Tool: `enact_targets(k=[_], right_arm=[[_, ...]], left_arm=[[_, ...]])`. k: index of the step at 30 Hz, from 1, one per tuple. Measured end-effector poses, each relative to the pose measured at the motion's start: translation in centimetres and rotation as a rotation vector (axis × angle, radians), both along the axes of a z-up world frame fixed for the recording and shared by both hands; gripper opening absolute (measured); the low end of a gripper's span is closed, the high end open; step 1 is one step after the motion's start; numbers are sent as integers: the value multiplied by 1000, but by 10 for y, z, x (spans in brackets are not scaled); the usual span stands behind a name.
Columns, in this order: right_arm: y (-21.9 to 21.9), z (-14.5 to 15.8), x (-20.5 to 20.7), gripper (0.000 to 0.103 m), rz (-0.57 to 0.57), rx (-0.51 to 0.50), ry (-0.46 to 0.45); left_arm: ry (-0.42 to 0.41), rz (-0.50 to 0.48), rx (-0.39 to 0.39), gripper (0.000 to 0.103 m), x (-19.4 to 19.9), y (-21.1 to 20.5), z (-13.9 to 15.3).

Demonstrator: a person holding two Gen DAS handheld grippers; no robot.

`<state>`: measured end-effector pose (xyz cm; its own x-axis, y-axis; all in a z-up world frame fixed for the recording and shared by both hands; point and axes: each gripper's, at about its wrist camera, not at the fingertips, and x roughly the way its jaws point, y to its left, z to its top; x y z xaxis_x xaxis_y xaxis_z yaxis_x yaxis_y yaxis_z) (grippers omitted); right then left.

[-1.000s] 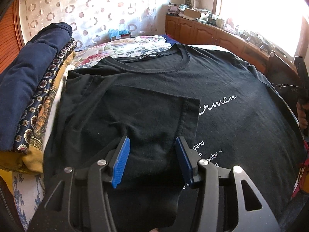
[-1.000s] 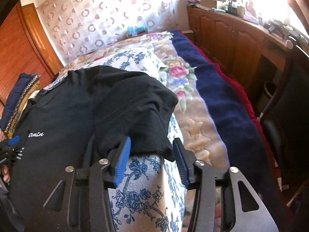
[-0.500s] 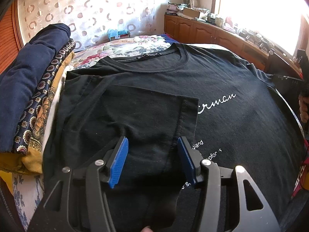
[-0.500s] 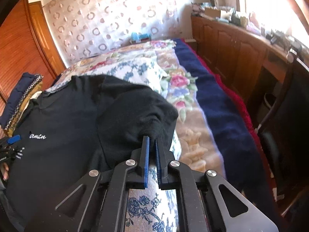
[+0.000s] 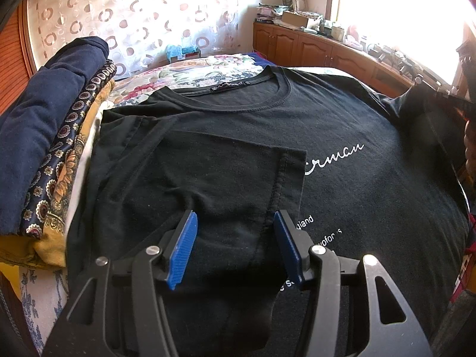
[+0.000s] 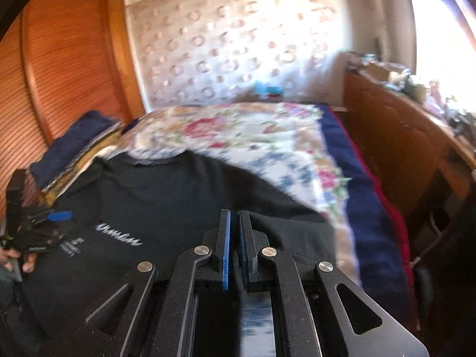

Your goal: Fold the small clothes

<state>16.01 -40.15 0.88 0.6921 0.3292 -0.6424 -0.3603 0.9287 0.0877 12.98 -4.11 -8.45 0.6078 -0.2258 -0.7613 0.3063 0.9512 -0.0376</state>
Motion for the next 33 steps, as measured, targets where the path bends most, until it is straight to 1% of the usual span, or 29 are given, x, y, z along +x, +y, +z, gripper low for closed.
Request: enact_targets(k=[3,5,7,8,9,11,12,13,15,16,19,23,27,30,32,33], right_arm=[[20,-23,0,3,44,-10,61],[23,-35,0,3,49,-12,94],[24,-46,0,4,47,-15,125],[23,-48,-2,4,38,-18,130],[23,-48,-4,6,30,-21,131],[18,-46,-9,23,8,-40,124],[13,-42,-12,41,-5,-41,114],[6,-38,-15,45,-22,-25,103],[-9,-29,-16,45,-56,7,97],[-14,-26,-16,45,-75,7,90],[-34,-20,-15,46,-135,-1,76],[-57,-24,-8,46,-217,-32,85],[-73,-40,5,46,-259,-49,142],[-81,-57,16,46,-273,-41,211],[-84,-65,22,46,-282,-39,240],[-86,-65,23,46,-279,-18,240]], left_arm=[[0,0,0,53,0,0,0],[-1,-2,4,53,0,0,1],[0,2,-12,53,0,0,4],[-5,1,-35,53,1,0,9],[-11,-2,-48,53,1,0,13],[-34,-15,-62,53,2,-4,22],[-50,-25,-68,53,2,-8,28],[-59,-35,-74,53,3,-11,31],[-75,-56,-87,53,6,-19,36],[-76,-64,-91,53,7,-22,37],[-78,-90,-93,54,13,-36,39],[-77,-118,-105,54,15,-50,39],[-72,-136,-98,53,14,-60,38],[-68,-138,-98,54,14,-63,37],[-63,-137,-102,54,14,-64,35],[-62,-136,-102,54,14,-64,35]])
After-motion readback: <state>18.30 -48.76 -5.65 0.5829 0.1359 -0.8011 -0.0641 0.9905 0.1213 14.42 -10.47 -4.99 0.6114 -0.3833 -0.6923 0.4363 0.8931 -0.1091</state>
